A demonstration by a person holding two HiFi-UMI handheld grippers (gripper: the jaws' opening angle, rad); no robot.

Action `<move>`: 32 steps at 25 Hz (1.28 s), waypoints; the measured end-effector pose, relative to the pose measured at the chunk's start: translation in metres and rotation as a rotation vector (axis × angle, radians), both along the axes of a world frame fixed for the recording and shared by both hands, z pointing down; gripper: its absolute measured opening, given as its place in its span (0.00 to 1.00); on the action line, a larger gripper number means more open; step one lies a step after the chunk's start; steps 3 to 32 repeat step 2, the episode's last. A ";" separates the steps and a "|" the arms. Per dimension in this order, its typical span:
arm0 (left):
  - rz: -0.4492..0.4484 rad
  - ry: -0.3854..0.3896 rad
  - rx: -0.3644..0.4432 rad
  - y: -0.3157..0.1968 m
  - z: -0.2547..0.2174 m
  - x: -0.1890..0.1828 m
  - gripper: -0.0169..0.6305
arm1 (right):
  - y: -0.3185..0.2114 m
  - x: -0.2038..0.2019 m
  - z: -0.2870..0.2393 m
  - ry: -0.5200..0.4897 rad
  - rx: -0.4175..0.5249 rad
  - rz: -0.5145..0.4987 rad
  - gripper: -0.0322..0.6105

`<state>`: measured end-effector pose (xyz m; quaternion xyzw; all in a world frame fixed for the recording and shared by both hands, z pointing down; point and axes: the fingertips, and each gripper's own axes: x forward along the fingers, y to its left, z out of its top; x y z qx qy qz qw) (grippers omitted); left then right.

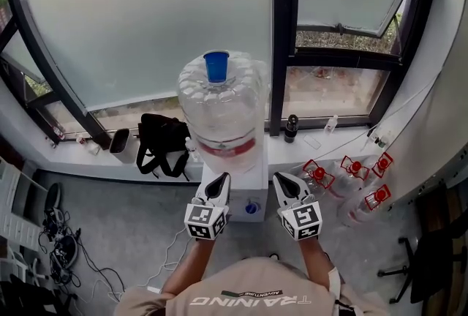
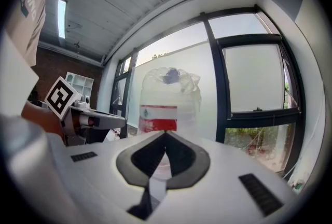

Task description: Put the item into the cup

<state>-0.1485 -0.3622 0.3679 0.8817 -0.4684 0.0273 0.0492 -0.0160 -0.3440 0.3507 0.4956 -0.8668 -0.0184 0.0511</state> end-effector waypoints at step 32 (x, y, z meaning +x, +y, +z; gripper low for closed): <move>-0.003 0.003 -0.002 -0.001 0.001 -0.003 0.04 | -0.005 -0.004 -0.001 -0.002 0.004 -0.005 0.07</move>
